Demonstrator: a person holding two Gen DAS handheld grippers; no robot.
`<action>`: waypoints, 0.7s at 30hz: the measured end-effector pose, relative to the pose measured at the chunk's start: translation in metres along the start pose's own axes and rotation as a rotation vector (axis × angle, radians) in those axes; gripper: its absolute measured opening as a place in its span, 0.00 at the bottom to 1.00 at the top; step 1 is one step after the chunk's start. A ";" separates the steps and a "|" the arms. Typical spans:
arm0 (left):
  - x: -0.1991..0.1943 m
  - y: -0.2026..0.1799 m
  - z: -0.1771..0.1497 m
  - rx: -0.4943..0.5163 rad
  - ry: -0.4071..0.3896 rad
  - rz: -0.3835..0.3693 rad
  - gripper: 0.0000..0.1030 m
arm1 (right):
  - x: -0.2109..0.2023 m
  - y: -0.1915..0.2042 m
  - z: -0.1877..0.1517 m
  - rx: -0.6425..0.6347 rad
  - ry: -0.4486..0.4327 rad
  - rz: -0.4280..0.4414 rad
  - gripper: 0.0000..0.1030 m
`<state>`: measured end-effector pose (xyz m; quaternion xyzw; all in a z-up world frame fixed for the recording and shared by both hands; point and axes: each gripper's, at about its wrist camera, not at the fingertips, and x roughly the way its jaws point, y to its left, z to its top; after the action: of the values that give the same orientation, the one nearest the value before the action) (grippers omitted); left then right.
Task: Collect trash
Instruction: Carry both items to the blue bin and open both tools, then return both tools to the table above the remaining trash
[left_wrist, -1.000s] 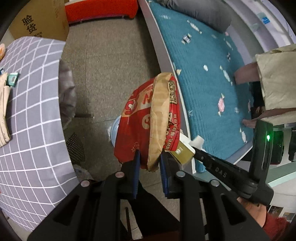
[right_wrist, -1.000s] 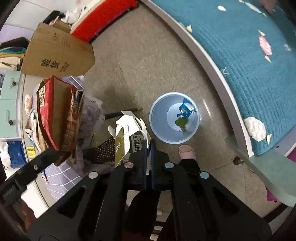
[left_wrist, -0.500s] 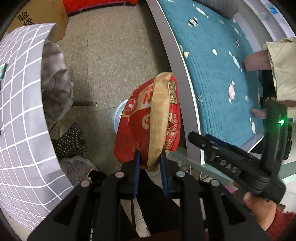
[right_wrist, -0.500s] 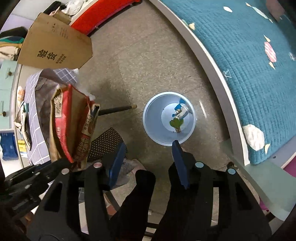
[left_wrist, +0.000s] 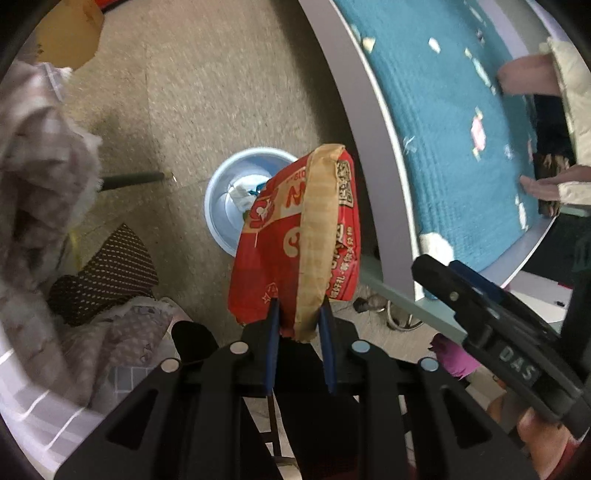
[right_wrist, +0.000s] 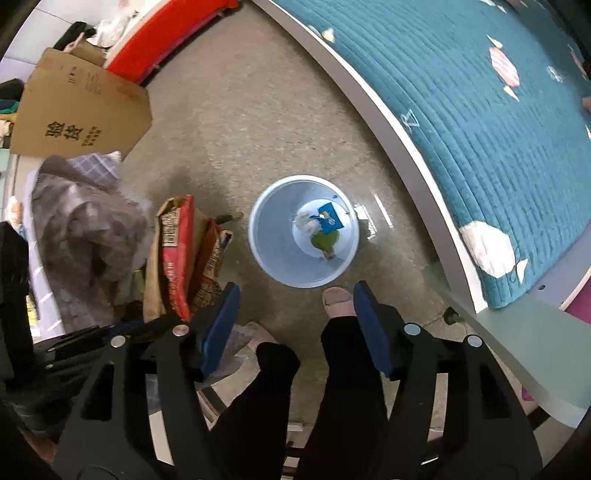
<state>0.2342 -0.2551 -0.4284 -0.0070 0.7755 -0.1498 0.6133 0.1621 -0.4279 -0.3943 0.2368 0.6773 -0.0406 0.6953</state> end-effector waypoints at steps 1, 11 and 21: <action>0.015 -0.001 0.004 0.001 0.022 0.003 0.19 | 0.005 -0.003 0.000 0.005 0.001 -0.004 0.62; 0.085 -0.005 0.035 0.013 0.105 0.004 0.19 | 0.058 -0.040 0.006 0.150 0.016 -0.009 0.62; 0.062 -0.008 0.047 -0.006 0.088 0.016 0.59 | 0.040 -0.037 0.018 0.157 -0.003 0.004 0.62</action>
<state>0.2625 -0.2852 -0.4953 0.0040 0.8021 -0.1428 0.5799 0.1681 -0.4575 -0.4438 0.2916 0.6705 -0.0925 0.6759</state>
